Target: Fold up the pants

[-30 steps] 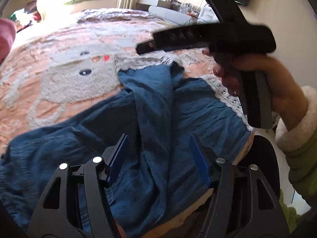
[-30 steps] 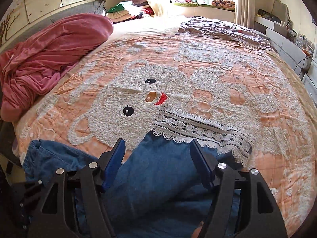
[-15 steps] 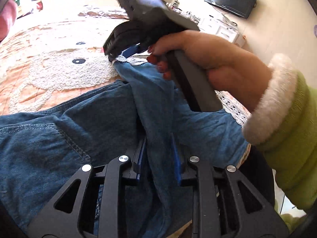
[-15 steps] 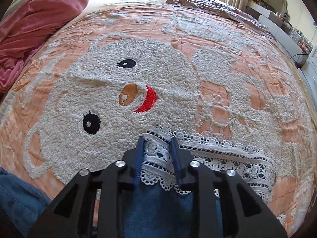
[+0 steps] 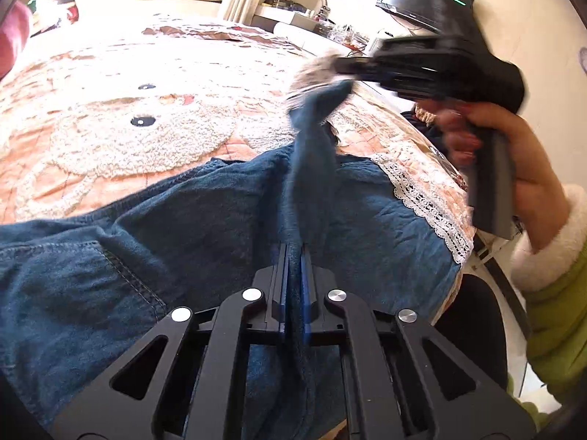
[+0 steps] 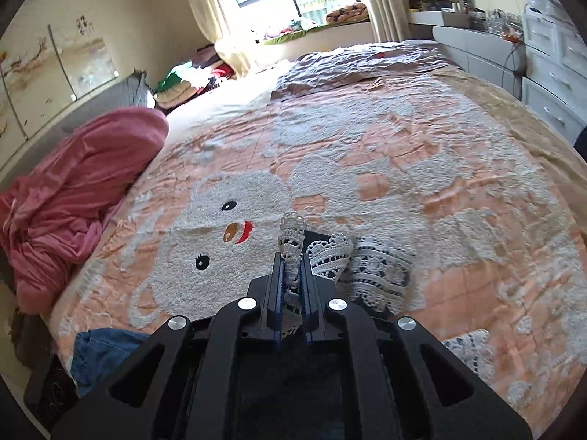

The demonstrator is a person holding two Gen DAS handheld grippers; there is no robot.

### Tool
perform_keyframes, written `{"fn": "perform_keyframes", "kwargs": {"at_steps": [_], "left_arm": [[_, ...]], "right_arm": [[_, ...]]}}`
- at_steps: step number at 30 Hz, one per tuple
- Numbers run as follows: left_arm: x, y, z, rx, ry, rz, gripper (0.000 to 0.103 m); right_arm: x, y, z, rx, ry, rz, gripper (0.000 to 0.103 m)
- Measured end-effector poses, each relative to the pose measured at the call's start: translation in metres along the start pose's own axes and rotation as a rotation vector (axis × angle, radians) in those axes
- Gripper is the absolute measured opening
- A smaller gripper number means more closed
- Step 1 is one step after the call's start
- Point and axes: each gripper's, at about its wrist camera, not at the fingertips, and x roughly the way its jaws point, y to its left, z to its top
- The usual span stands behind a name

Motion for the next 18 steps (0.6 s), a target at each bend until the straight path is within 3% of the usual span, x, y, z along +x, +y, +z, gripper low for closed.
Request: {"fn": "perform_keyframes", "kwargs": {"at_steps": [5,10,15,18], "left_arm": [[-0.008,-0.012,-0.002,0.114,-0.005,0.020,0.000],[-0.030,-0.030,-0.006,0.264,-0.015,0.027,0.000],[-0.029,-0.034,-0.014,0.309,0.027,0.025,0.000],[-0.028,-0.044,-0.025,0.367,0.059,0.033,0.000]], "right_arm": [[-0.062,-0.038,-0.025,0.123,-0.054,0.051,0.007],[-0.120,-0.061,-0.084,0.189,-0.075,0.073,0.007],[-0.124,-0.084,-0.151,0.272,-0.001,0.038,0.007],[-0.126,-0.093,-0.173,0.326,-0.002,0.028,0.007]]}}
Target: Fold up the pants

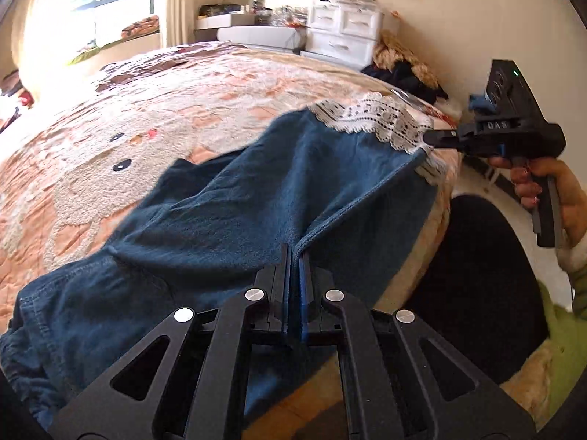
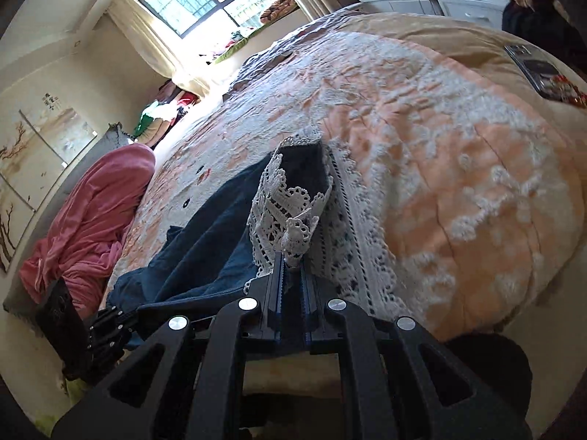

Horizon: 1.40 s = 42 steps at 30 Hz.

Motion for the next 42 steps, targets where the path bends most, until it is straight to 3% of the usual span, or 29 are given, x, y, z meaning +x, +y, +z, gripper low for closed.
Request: {"fn": "perform_keyframes", "kwargs": {"at_steps": [3,8,12,16,18,21,25,29,31,32,33,35,36,39,42], "left_arm": [[-0.003,-0.006,-0.004,0.025,-0.002,-0.011,0.000],[0.009,-0.009,-0.011,0.014,0.028,0.004,0.001],[0.022,-0.011,-0.015,0.009,0.051,0.044,0.003],[0.018,-0.013,-0.016,-0.011,0.044,0.050,0.007],[0.012,-0.018,-0.016,-0.007,0.028,0.052,0.016],[0.003,-0.029,-0.015,0.000,0.006,0.032,0.022],[0.012,-0.043,-0.019,0.024,0.040,0.008,0.022],[0.031,-0.041,-0.026,-0.009,0.103,-0.006,0.023],[0.025,-0.042,-0.023,-0.010,0.101,-0.013,0.025],[0.018,-0.041,-0.019,-0.017,0.091,-0.034,0.033],[0.011,-0.040,-0.014,-0.026,0.069,-0.055,0.040],[-0.006,-0.034,-0.001,-0.035,0.017,-0.069,0.045],[-0.013,-0.028,0.009,-0.034,-0.004,-0.054,0.047],[-0.009,-0.004,0.039,-0.019,-0.011,0.060,0.053],[0.011,0.030,0.065,-0.075,0.022,0.114,0.054]], "right_arm": [[-0.012,-0.005,-0.012,0.021,-0.022,0.011,0.007],[-0.015,-0.009,-0.031,0.010,-0.013,-0.040,0.007],[-0.008,-0.020,-0.038,0.024,0.029,-0.054,0.008],[-0.032,-0.017,-0.037,-0.016,-0.043,-0.106,0.013],[-0.048,-0.006,-0.035,-0.076,-0.113,-0.132,0.014],[-0.050,0.016,-0.031,-0.170,-0.143,-0.105,0.014],[-0.013,0.032,-0.025,-0.239,-0.062,-0.079,0.014],[0.027,0.010,-0.028,-0.205,0.086,-0.179,0.015],[0.029,0.002,-0.032,-0.170,0.097,-0.138,0.015],[0.023,0.003,-0.031,-0.176,0.090,-0.115,0.017],[0.016,0.005,-0.029,-0.184,0.078,-0.091,0.020],[-0.002,0.008,-0.019,-0.202,0.012,-0.046,0.029],[-0.008,0.010,-0.010,-0.219,-0.017,-0.033,0.039],[-0.007,0.012,0.028,-0.284,-0.065,-0.022,0.044],[0.022,0.007,0.066,-0.331,-0.009,-0.005,0.051]]}}
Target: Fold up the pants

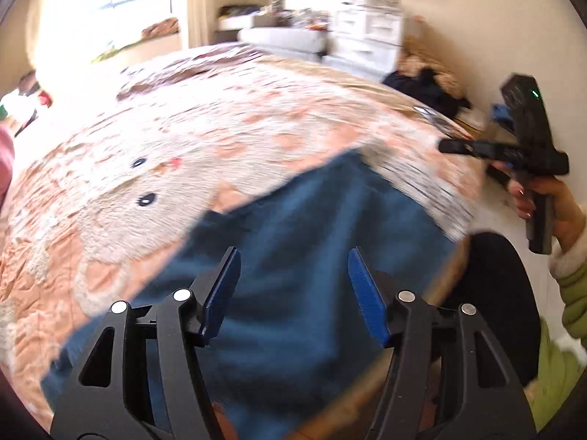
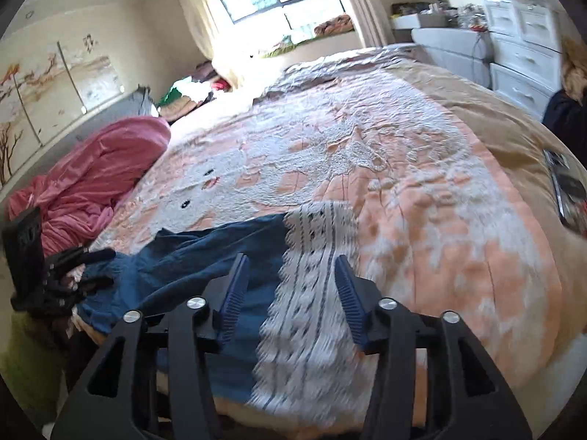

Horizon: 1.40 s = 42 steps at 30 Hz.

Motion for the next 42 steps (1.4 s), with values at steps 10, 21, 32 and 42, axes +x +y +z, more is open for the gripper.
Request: {"fn": "perform_keyframes", "kwargs": {"at_steps": [10,21,32,42], "left_arm": [[0.083,0.069,0.010,-0.131,0.176,0.046,0.055],[0.103,0.088,0.011,-0.207,0.176,-0.058,0.013],[0.094,0.087,0.018,-0.240,0.142,-0.031,0.007],[0.114,0.086,0.053,-0.248,0.083,0.118,0.007]], "right_arm": [[0.089,-0.027,0.043,-0.124,0.154,-0.006,0.053],[0.128,-0.025,0.041,-0.148,0.257,0.054,0.059],[0.088,0.000,0.033,-0.180,0.124,0.091,0.021],[0.115,0.013,0.089,-0.345,0.122,-0.128,0.024]]}}
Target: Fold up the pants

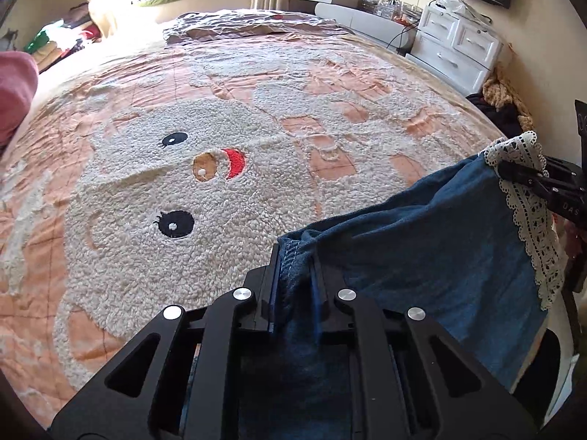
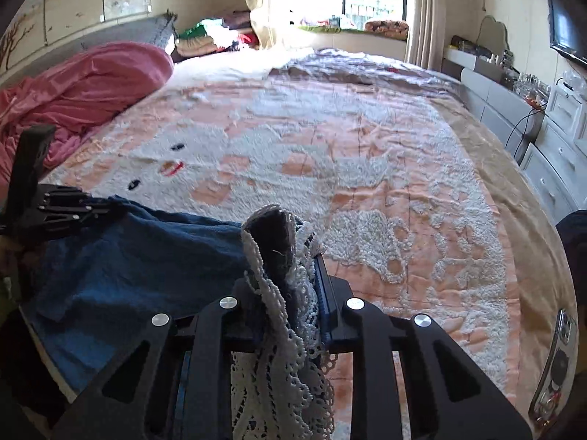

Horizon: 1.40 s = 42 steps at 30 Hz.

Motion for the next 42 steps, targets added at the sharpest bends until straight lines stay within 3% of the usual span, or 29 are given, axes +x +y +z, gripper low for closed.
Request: {"fn": "perform_keyframes", "kwargs": {"at_steps": [3,5,7,9,13,15,17,23,29,34,37,40,42], "left_arm": [[0.018,0.004,-0.005,-0.016,0.024,0.014,0.010],[0.023,0.011,-0.009,-0.041,0.033,-0.007,0.012],[0.019,0.021,-0.009,-0.087,0.023,-0.048,0.017],[0.010,0.030,-0.009,-0.126,0.010,-0.064,0.030],[-0.028,0.040,-0.017,-0.177,-0.032,-0.069,0.044],[-0.053,0.039,-0.026,-0.188,-0.063,-0.057,0.060],[-0.078,0.034,-0.039,-0.184,-0.086,-0.031,0.070],[-0.133,0.020,-0.083,-0.193,-0.134,-0.018,0.087],[-0.178,0.028,-0.133,-0.251,-0.171,0.047,0.089],[-0.195,0.060,-0.166,-0.301,-0.153,0.207,0.089],[-0.195,0.086,-0.178,-0.405,-0.141,0.215,0.089],[-0.186,0.098,-0.178,-0.440,-0.136,0.212,0.089],[-0.175,0.099,-0.173,-0.448,-0.132,0.199,0.087]], "right_arm": [[0.040,-0.006,-0.013,-0.010,0.100,-0.039,0.032],[0.052,-0.007,-0.021,-0.035,0.103,-0.088,0.041],[0.048,-0.013,-0.023,0.000,0.082,-0.068,0.045],[0.031,-0.021,-0.021,0.052,0.044,-0.060,0.052],[-0.025,-0.033,-0.024,0.153,-0.060,-0.026,0.063],[-0.055,-0.031,-0.035,0.187,-0.107,-0.019,0.073],[-0.081,-0.024,-0.053,0.212,-0.130,-0.003,0.075],[-0.111,0.000,-0.116,0.341,-0.116,0.033,0.075],[-0.102,0.008,-0.143,0.426,-0.075,0.008,0.075],[-0.089,-0.002,-0.148,0.486,-0.057,0.011,0.074],[-0.084,-0.004,-0.147,0.508,-0.049,0.033,0.066],[-0.080,-0.004,-0.145,0.509,-0.043,0.029,0.057],[-0.079,-0.006,-0.145,0.516,-0.036,0.026,0.045]]}}
